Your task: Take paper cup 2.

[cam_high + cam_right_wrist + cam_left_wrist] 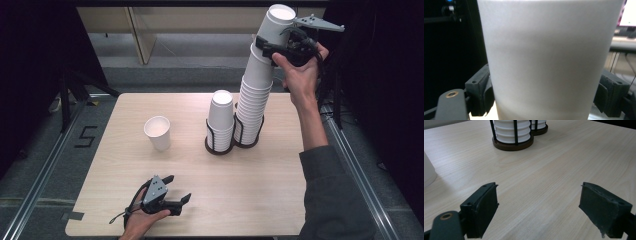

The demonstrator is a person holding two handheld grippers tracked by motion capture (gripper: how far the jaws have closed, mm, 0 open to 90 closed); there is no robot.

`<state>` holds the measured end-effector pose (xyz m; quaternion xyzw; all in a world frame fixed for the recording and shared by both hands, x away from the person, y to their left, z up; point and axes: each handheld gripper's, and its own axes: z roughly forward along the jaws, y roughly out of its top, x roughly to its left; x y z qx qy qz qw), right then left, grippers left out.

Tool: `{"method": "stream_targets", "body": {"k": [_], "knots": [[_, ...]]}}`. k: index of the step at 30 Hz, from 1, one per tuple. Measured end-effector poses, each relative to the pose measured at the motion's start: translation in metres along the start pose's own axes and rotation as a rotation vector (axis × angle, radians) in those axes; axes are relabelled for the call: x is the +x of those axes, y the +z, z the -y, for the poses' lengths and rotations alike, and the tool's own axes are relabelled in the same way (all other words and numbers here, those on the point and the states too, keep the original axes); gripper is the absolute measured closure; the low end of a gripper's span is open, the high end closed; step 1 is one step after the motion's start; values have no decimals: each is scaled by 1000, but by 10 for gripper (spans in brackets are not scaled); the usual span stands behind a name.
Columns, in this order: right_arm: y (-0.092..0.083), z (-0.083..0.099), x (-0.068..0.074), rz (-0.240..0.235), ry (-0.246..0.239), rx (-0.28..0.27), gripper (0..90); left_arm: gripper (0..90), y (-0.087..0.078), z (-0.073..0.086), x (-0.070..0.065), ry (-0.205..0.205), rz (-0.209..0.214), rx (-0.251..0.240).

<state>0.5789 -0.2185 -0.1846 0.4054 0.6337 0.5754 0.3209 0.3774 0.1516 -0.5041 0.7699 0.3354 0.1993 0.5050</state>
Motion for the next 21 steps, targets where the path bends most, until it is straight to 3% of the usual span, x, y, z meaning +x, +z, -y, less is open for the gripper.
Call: {"method": "stream_targets", "body": {"k": [3, 6, 11, 17, 21], "knots": [[-8, -9, -2, -1, 22, -25, 186, 141, 0, 0, 0, 2, 1, 4], [-18, -17, -6, 13, 14, -51, 187, 141, 0, 0, -1, 0, 3, 2], [-35, -23, -13, 17, 19, -56, 187, 141, 1, 0, 0, -1, 6, -5], [-63, -14, -24, 31, 7, -32, 187, 141, -1, -1, 2, -1, -2, -10], [-85, 3, -29, 30, -13, 6, 187, 141, -1, 0, 4, -16, -14, -12]]}}
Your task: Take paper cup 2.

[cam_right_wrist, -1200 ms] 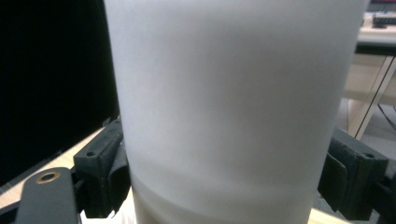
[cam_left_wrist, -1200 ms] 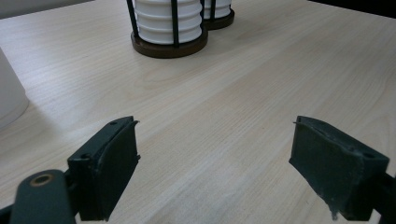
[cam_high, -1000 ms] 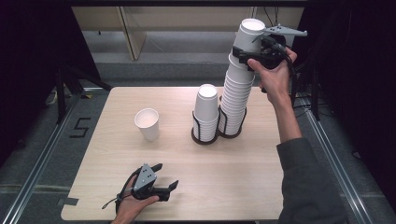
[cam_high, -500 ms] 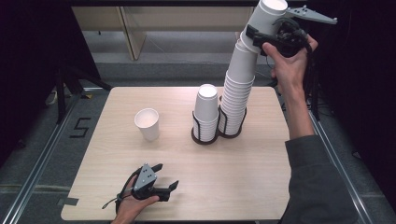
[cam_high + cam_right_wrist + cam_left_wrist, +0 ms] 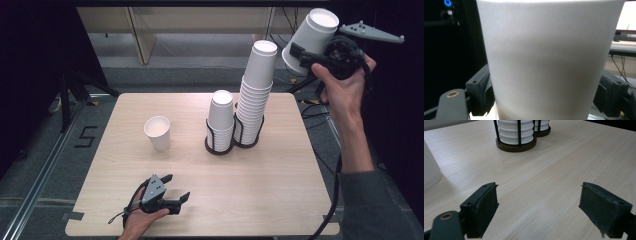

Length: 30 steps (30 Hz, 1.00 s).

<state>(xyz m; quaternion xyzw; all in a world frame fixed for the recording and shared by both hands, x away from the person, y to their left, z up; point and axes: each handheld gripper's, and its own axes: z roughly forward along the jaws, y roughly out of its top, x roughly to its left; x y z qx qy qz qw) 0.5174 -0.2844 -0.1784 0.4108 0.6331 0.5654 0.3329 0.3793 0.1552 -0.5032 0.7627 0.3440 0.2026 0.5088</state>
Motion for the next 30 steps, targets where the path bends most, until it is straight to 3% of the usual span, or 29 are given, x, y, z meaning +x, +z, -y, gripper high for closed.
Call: {"method": "stream_targets", "body": {"k": [6, 11, 12, 21, 28, 30], "knots": [[-19, 37, 0, -25, -11, 39, 186, 140, 0, -1, 0, -6, -10, -7], [-24, 72, 9, -72, -7, 62, 186, 140, 2, 0, 1, -14, -6, -20], [-25, 80, 13, -92, 14, 73, 186, 141, 1, -1, 1, -17, -8, -23], [-24, 135, 53, -203, -4, 116, 185, 140, 0, -1, 1, -13, -6, -32], [-11, 176, 82, -301, -17, 149, 184, 140, 0, -2, -1, -20, -3, -40], [-7, 186, 89, -330, 6, 170, 184, 140, 0, -2, -1, -17, 1, -35]]}}
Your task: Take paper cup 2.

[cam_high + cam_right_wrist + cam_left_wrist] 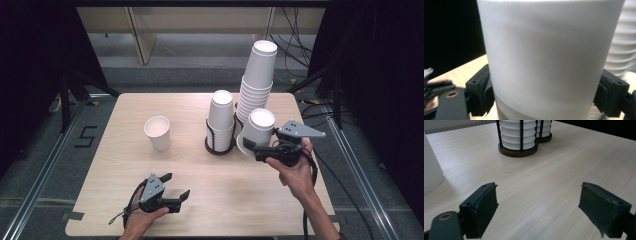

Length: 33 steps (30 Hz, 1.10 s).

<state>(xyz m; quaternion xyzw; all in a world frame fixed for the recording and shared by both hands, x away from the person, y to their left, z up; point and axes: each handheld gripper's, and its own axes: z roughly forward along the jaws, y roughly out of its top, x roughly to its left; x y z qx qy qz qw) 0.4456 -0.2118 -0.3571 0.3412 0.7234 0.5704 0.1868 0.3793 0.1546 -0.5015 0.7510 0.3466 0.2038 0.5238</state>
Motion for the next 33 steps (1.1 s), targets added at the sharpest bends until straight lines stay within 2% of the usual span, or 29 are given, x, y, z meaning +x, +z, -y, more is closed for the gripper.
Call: {"method": "stream_targets", "body": {"k": [3, 4, 5, 6, 8, 9, 10, 13, 14, 15, 16, 19, 20, 23, 24, 25, 26, 27, 28, 29, 30, 31, 32, 33], "knots": [[10, 8, 4, -31, -8, 2, 183, 140, 1, 1, 0, -23, 26, -3], [14, 11, 7, -36, -1, 9, 183, 140, 2, 1, 0, -25, 27, -2], [17, 13, 7, -33, -21, 1, 183, 140, 1, 1, 0, -25, 23, 4], [21, 17, 9, -60, -11, 12, 183, 140, 1, 1, 0, -24, 25, 2], [28, 23, 14, -70, -25, 19, 182, 140, 0, 1, 0, -32, 23, -3], [32, 27, 16, -93, -25, 27, 182, 140, 0, 1, 1, -35, 25, -12], [37, 31, 18, -103, -36, 37, 182, 140, 0, 1, 1, -33, 31, -22], [45, 40, 26, -134, -29, 66, 181, 140, -1, 0, 1, -34, 28, -24], [47, 41, 27, -130, -49, 67, 181, 140, -1, 0, 1, -33, 33, -31], [51, 44, 29, -159, -44, 70, 181, 140, -1, 0, 1, -34, 35, -38], [53, 45, 31, -157, -61, 74, 181, 140, -1, -1, 0, -34, 37, -42], [58, 50, 36, -187, -56, 93, 180, 140, -2, -1, 0, -24, 56, -61], [61, 52, 38, -189, -69, 95, 180, 140, -2, -1, -1, -21, 54, -59], [66, 55, 43, -222, -51, 104, 181, 140, -3, -3, -2, -24, 74, -78], [66, 56, 44, -221, -55, 114, 180, 140, -4, -3, -3, -26, 97, -94], [67, 58, 47, -239, -26, 115, 181, 140, -4, -3, -4, -29, 107, -99], [68, 58, 47, -233, -43, 111, 181, 140, -4, -3, -4, -19, 127, -114], [69, 60, 50, -248, -37, 106, 180, 140, -5, -4, -6, -9, 124, -113], [70, 60, 50, -252, -63, 107, 180, 140, -4, -4, -7, -1, 142, -132], [70, 61, 51, -246, -68, 107, 180, 140, -5, -6, -9, 5, 140, -127], [72, 62, 54, -267, -54, 112, 180, 140, -5, -6, -10, 17, 149, -129], [73, 63, 55, -273, -56, 109, 181, 140, -5, -6, -11, 20, 157, -139], [71, 64, 58, -265, -42, 132, 180, 140, -5, -6, -11, 28, 158, -134], [74, 64, 57, -283, -57, 111, 181, 140, -4, -7, -12, 32, 159, -128]]}}
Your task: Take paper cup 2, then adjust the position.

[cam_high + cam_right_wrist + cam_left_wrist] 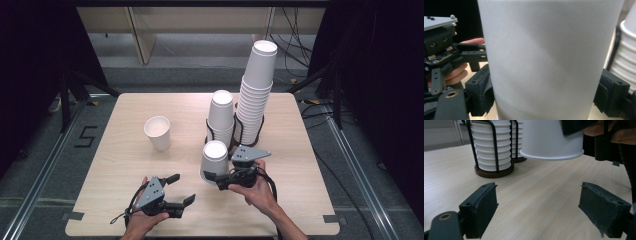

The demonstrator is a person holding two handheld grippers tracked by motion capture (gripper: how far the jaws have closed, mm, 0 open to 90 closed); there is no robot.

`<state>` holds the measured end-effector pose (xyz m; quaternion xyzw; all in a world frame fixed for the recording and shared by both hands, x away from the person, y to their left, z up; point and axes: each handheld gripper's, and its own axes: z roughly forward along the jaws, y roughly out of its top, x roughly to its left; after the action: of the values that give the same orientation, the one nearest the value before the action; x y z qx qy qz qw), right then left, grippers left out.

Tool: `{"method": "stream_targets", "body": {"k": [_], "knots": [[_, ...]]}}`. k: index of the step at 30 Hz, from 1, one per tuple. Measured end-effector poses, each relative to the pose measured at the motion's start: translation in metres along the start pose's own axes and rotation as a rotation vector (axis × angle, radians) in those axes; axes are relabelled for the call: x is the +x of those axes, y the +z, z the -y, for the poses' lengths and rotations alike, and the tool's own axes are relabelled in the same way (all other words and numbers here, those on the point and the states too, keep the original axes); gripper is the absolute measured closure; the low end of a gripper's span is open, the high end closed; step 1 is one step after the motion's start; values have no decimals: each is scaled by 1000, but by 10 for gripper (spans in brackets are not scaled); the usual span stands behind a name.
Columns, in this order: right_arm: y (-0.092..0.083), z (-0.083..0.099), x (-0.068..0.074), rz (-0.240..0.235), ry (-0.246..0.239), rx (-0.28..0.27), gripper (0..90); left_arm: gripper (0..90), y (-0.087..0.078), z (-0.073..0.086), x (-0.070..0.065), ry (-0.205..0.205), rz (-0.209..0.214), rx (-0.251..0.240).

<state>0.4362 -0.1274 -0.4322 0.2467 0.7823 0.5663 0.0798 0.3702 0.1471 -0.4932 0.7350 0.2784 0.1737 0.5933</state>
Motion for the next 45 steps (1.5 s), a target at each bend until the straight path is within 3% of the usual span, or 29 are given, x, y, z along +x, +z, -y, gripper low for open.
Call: {"method": "stream_targets", "body": {"k": [13, 14, 15, 17, 19, 23, 25, 26, 28, 30, 31, 32, 36, 37, 39, 40, 41, 43, 45], "knots": [[16, 7, 14, -49, -11, 32, 181, 140, 2, 1, 0, -7, 10, -15], [16, 8, 17, -27, -4, 38, 180, 140, 2, 0, 0, -5, 10, -14], [17, 8, 16, -39, -30, 36, 181, 140, 2, 0, 0, -8, 10, -16], [19, 9, 19, -40, -3, 49, 181, 140, 1, -1, 0, -7, 0, -6], [22, 9, 19, -65, -9, 43, 180, 140, 1, 0, 0, -10, -2, -5], [25, 9, 21, -55, -27, 38, 180, 140, 0, 0, 0, -10, -4, -10], [27, 10, 24, -72, -6, 49, 180, 140, 0, -1, -2, -6, -6, -8], [27, 10, 24, -52, -32, 45, 180, 140, 1, -1, -3, -3, -7, -5], [28, 10, 28, -62, -10, 62, 180, 140, 2, -2, -4, 2, -5, -4], [29, 10, 28, -70, -11, 56, 180, 140, 5, -2, -6, 4, 1, -15], [31, 10, 28, -66, -30, 42, 180, 140, 5, -2, -6, 11, -7, 2], [30, 10, 29, -57, -19, 66, 180, 137, 5, -2, -6, 15, -8, 4], [33, 12, 28, -47, -28, 46, 180, 139, 7, -2, -8, 4, -10, -1], [33, 12, 28, -62, -12, 55, 180, 139, 8, -2, -9, 1, -8, -6], [33, 11, 30, -48, -18, 61, 180, 139, 8, -2, -10, 2, -9, -7], [35, 11, 30, -63, -33, 38, 180, 137, 9, -2, -10, 3, 1, -18], [34, 11, 33, -50, -15, 52, 180, 135, 7, -4, -11, 6, -9, -6], [35, 11, 33, -33, -57, 34, 180, 127, 7, -4, -12, -2, -11, -17], [36, 11, 35, -55, -31, 40, 180, 114, 8, -4, -12, 1, -13, -17]]}}
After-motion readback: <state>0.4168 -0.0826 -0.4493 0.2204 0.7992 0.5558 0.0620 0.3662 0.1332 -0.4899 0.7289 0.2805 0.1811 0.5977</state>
